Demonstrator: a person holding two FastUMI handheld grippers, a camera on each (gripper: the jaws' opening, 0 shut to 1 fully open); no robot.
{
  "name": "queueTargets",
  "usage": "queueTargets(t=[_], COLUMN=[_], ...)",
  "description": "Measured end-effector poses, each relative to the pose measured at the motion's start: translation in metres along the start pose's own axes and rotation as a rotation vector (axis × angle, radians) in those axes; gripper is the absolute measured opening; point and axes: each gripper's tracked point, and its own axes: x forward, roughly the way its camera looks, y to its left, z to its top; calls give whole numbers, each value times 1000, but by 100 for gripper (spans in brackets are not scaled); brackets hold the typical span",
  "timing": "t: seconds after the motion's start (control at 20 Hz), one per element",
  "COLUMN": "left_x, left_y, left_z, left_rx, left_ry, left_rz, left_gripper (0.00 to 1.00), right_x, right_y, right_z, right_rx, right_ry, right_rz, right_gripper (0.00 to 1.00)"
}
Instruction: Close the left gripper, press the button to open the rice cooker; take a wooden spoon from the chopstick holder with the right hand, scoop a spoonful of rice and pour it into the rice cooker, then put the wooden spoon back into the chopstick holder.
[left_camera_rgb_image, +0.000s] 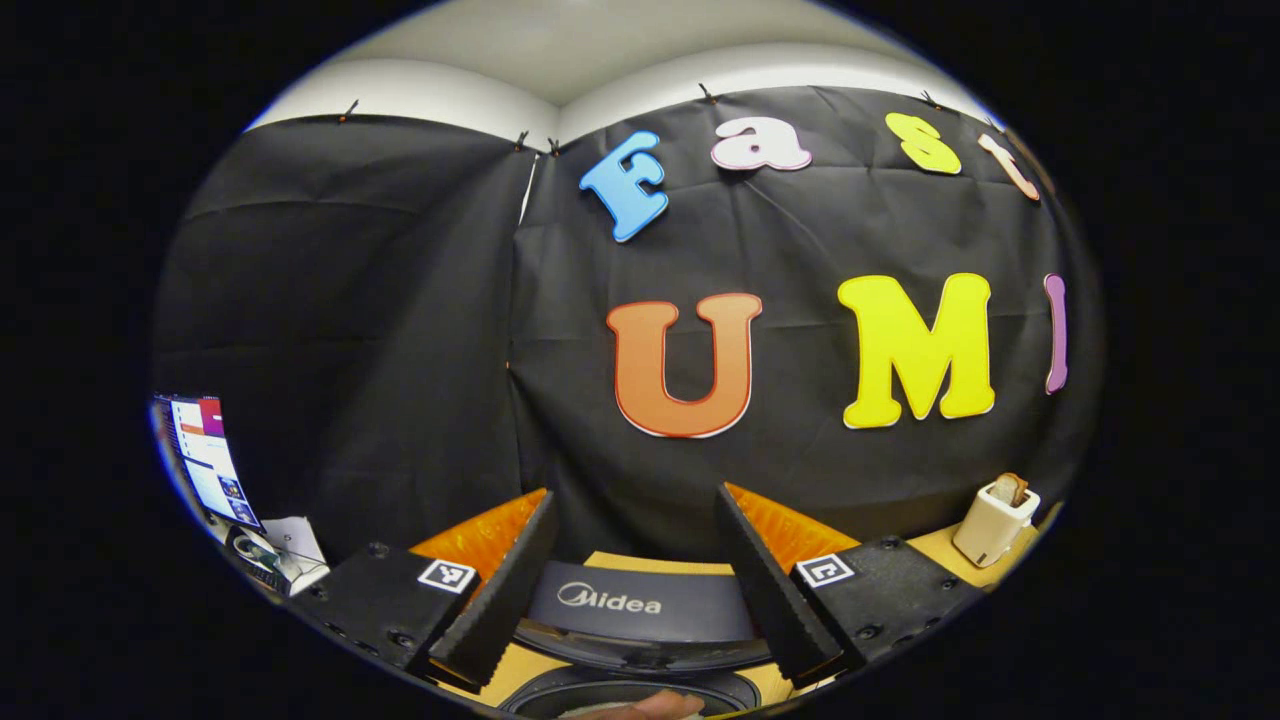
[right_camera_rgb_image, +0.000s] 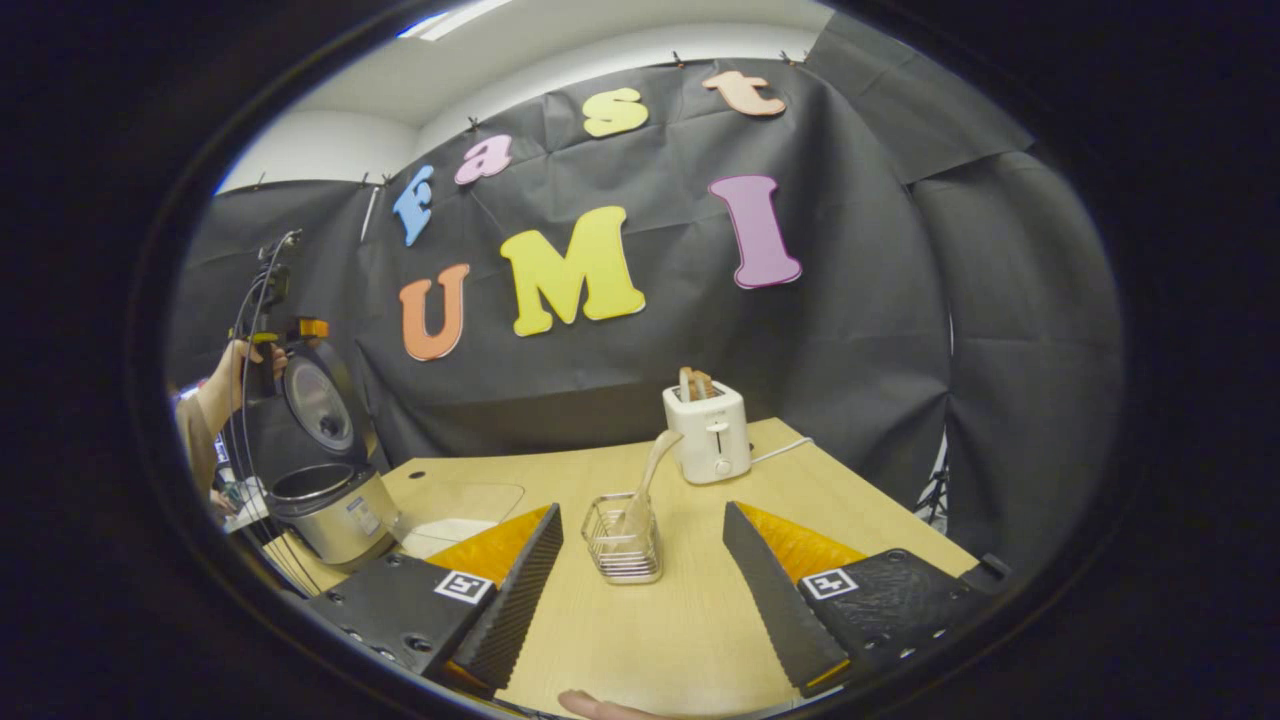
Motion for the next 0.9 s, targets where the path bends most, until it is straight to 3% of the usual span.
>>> queueTargets(t=[0.1, 0.55, 0.65, 0.9], left_x=[-6, -65, -84, -127], left_y=[2, 10, 9, 8], left_z=[-2, -29, -39, -76], left_rx=[6, 16, 22, 32], left_ry=[14, 94, 109, 158], left_rz=[-10, -5, -11, -57], left_gripper=[99, 100, 100, 100], right_x=[-1, -25, -30, -39], right_y=[2, 20, 22, 31], right_z=[0, 12, 14, 18], right_rx=[-16, -3, -6, 25], right_ry=[1, -21, -31, -29], right_rz=[0, 64, 66, 99], right_gripper=[96, 96, 92, 96])
